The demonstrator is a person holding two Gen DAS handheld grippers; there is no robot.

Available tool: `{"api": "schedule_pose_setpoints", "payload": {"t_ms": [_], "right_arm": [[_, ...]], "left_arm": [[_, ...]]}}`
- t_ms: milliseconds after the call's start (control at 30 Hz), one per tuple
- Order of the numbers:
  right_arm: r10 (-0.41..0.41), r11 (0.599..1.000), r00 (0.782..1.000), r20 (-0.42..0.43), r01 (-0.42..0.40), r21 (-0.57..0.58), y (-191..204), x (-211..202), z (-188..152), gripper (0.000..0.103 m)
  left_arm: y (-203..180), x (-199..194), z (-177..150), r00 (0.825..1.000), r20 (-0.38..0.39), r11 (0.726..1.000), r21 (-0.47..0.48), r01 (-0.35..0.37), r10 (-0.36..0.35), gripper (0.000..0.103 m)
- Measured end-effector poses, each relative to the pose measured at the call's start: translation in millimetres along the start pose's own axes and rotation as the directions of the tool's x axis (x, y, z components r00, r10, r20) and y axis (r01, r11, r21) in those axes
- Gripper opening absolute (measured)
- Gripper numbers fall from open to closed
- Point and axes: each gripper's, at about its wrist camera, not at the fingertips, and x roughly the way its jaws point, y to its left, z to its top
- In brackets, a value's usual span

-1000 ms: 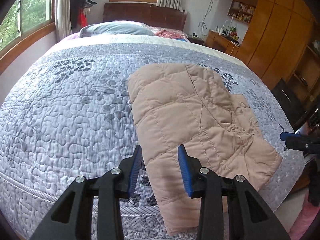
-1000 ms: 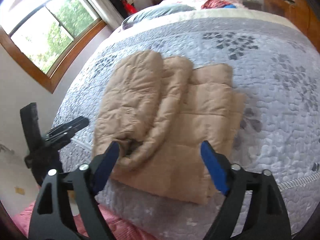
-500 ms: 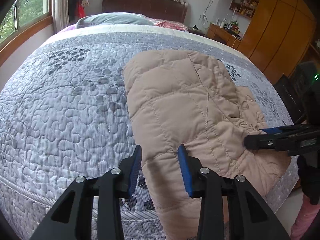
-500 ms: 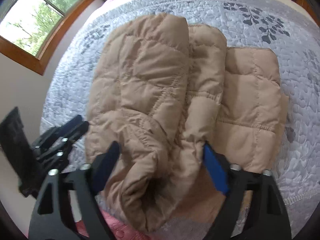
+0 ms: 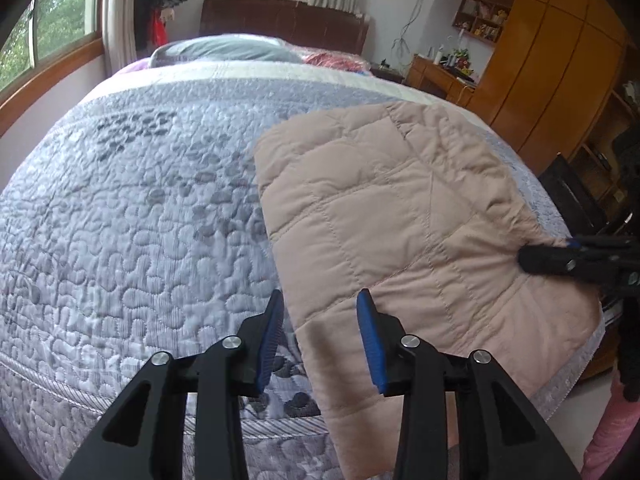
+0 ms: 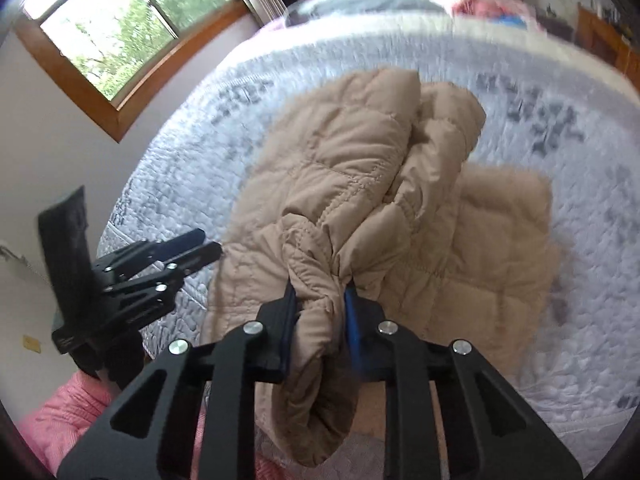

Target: Fold large clothes

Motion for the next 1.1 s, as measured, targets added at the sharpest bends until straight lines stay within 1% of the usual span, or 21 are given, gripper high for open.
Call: {"api": "schedule_pose_setpoints", "payload": {"t_ms": [100, 233, 300, 433, 533, 700, 767, 867, 967, 1033, 1100], "right_arm": [[-0.032, 0.999, 0.998, 0.06, 0.034, -0.026, 0.1, -29.5, -5.6, 0.02], [-0.07, 0.998, 0.993, 0.092, 0.07, -0.002, -15.0, -52.0, -12.3, 0.02], [-0.082, 0.997, 0.993, 0.09, 0.08, 0.02, -23.3, -53.0, -17.6, 0.02], [-0.067, 0.996, 0.994, 0.081, 0.062, 0.068, -46.1, -53.4, -30.5, 0.02], [-0.054, 0.995, 0.995, 0.083, 0.047, 0.088, -54.2, -52.2, -38.3, 0.02], [-0.024, 0.993, 0.996, 0.09, 0.013, 0.115, -64.7, -45.1, -51.9, 0.02], [-0.015, 0.992, 0.997, 0.079, 0.005, 0.127, -68.9, -38.1, -56.5, 0.021], [-0.015, 0.988, 0.999, 0.051, 0.007, 0.154, -77.2, -21.0, -65.3, 0.021], [0.002, 0.983, 0.999, 0.043, -0.01, 0.181, -85.2, -2.8, -74.6, 0.023], [0.0, 0.978, 1.0, 0.02, -0.004, 0.207, -92.7, 17.8, -84.0, 0.024], [0.014, 0.972, 1.0, 0.02, -0.018, 0.233, -100.5, 33.4, -92.7, 0.026]], "left_arm": [[-14.8, -11.7, 2.4, 0.999, 0.033, 0.999, 0.036, 0.016, -0.017, 0.038], [-33.4, -14.5, 4.6, 0.998, 0.043, 0.996, 0.079, 0.033, -0.037, 0.038], [-41.3, -12.1, 4.5, 0.998, 0.04, 0.994, 0.1, 0.036, -0.041, 0.038], [-54.5, -1.6, 2.8, 0.999, 0.018, 0.991, 0.126, 0.038, -0.041, 0.038], [-59.9, 3.3, 1.3, 0.999, 0.008, 0.99, 0.138, 0.037, -0.038, 0.038], [-67.4, 6.3, -1.1, 1.0, 0.014, 0.987, 0.161, 0.018, -0.021, 0.038], [-70.1, 7.7, -2.1, 1.0, 0.018, 0.985, 0.171, 0.008, -0.011, 0.038], [-73.0, 10.7, -3.4, 1.0, 0.016, 0.983, 0.182, -0.002, -0.001, 0.038], [-74.4, 16.3, -5.8, 1.0, 0.011, 0.982, 0.19, -0.015, 0.013, 0.039], [-75.9, 20.8, -8.2, 1.0, 0.012, 0.979, 0.203, -0.03, 0.028, 0.042], [-78.4, 27.5, -12.5, 0.999, 0.015, 0.975, 0.217, -0.039, 0.037, 0.044]]}}
